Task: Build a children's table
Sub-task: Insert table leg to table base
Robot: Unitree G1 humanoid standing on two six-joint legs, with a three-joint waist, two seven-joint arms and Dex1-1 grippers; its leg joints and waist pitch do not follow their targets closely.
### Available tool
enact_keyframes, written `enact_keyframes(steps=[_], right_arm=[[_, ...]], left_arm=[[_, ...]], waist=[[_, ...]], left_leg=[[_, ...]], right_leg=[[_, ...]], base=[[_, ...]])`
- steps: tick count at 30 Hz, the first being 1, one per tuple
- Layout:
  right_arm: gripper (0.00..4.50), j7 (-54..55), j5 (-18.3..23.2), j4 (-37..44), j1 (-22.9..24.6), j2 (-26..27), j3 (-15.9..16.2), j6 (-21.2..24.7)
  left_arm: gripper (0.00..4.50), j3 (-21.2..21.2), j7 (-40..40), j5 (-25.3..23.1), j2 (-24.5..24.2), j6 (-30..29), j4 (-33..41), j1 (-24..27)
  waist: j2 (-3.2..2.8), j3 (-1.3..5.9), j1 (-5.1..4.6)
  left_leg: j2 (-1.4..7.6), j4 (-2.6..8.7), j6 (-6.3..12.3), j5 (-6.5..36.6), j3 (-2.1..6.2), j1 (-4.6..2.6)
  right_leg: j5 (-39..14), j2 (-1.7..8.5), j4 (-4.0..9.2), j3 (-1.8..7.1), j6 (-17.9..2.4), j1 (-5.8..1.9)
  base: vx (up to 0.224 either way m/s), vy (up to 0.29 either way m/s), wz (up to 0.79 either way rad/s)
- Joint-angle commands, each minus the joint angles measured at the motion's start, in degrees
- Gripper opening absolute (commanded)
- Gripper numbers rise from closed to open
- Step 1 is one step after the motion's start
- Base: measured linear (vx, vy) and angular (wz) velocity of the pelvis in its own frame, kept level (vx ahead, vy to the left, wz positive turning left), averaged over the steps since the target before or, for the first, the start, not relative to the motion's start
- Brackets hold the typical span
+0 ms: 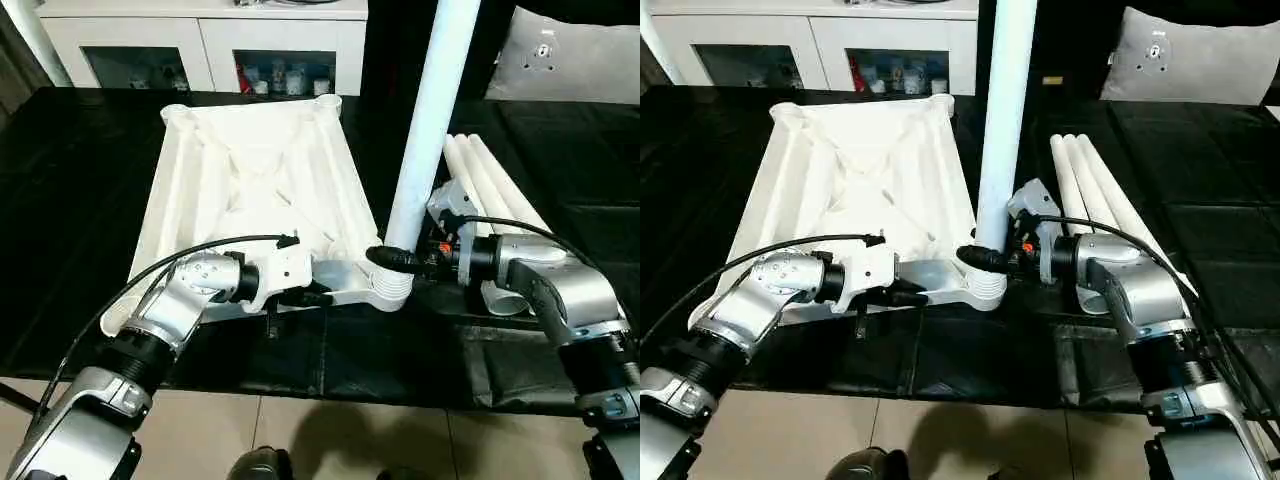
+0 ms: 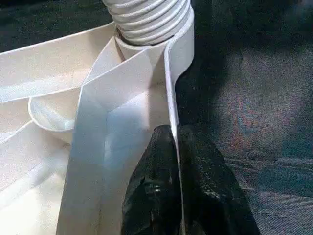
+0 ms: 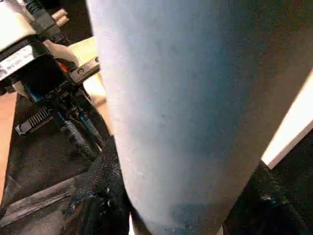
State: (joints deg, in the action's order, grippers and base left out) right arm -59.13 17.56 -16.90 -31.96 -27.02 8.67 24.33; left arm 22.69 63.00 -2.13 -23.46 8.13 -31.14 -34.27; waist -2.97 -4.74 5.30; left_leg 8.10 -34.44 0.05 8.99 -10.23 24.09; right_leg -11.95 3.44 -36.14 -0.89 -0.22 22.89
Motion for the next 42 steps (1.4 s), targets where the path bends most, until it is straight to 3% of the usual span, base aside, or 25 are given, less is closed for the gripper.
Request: enact_keyframes(steps=[1, 6, 13, 19, 25, 30, 37, 42], right_arm=[[1.90, 0.0, -1.3, -1.2, 0.0, 0.2, 0.7, 0.4], [1.90, 0.1, -1.3, -2.2, 0.3, 1.0, 0.7, -0.1], [1.90, 1.0, 1.0, -4.5, 1.2, 2.5, -2.0, 0.1], [1.90, 2.1, 2.7, -5.0, 4.3, 4.0, -4.7, -0.6], [1.90, 5.1, 2.9, -2.6, 9.4, 5.5, -6.6, -3.7], [1.89, 7.1, 1.0, 1.4, 12.7, 5.4, -6.5, -6.3], [1.89, 7.1, -3.9, 2.5, 14.1, 4.0, -1.8, -10.1], [1.89, 6.0, -7.1, -0.5, 11.5, 3.6, 1.6, -11.5]], left_arm=[[0.00, 0.5, 1.0, -1.5, -0.4, 1.1, -0.2, -0.8], [0.00, 0.5, 0.8, -1.6, -0.3, 1.3, -0.5, -0.8], [0.00, 0.2, 0.6, -1.5, -0.4, 1.2, -0.7, -0.7], [0.00, -0.6, -0.1, -1.0, 0.1, 0.6, -0.8, -0.5], [0.00, -1.1, -0.5, -0.4, 0.4, -0.2, 0.0, 0.2], [0.00, -1.5, -1.2, -0.2, 0.7, -0.8, 0.4, 0.8], [0.00, -1.3, -1.6, -0.4, 0.8, -0.9, 0.6, 1.2], [0.00, -1.0, -0.9, -1.0, 0.5, -0.4, 0.4, 0.9]], waist=[[0.64, 4.34, 0.23], [0.55, 4.31, 0.26], [0.20, 4.26, 0.30], [-0.01, 4.27, 0.46], [-0.23, 3.99, 0.67], [-0.13, 3.62, 0.49], [-0.12, 3.49, 0.42], [0.04, 2.97, -0.06]], left_leg=[[4.98, 3.98, 2.71, 12.2, 1.80, -2.27], [5.00, 4.04, 2.60, 12.5, 1.82, -2.27], [5.05, 4.25, 1.53, 14.2, 1.92, -2.41], [5.07, 4.33, 1.40, 14.8, 1.90, -2.37], [5.20, 4.74, 0.28, 17.5, 2.05, -2.55], [5.17, 5.16, -1.24, 21.1, 2.26, -2.74], [5.19, 5.37, -0.78, 20.3, 2.25, -2.58], [5.21, 5.61, -2.24, 25.2, 2.61, -2.90]], right_leg=[[-5.6, 5.37, 4.10, 1.83, -16.0, -2.03], [-5.6, 5.39, 4.14, 1.84, -16.0, -1.97], [-7.1, 5.36, 4.23, 1.88, -15.8, -1.87], [-5.8, 5.43, 4.27, 1.88, -16.1, -1.89], [-8.8, 5.49, 4.60, 1.99, -15.4, -1.56], [-13.8, 5.61, 5.12, 2.23, -13.8, -1.27], [-12.0, 5.44, 5.13, 2.20, -13.2, -1.19], [-21.3, 5.87, 5.96, 2.52, -11.6, -0.77]], base=[[0.000, 0.000, 0.00], [0.000, 0.000, 0.00], [0.000, 0.000, 0.00], [0.000, 0.000, 0.00], [0.000, 0.000, 0.00], [0.000, 0.000, 0.00], [0.000, 0.000, 0.00], [0.000, 0.000, 0.00]])
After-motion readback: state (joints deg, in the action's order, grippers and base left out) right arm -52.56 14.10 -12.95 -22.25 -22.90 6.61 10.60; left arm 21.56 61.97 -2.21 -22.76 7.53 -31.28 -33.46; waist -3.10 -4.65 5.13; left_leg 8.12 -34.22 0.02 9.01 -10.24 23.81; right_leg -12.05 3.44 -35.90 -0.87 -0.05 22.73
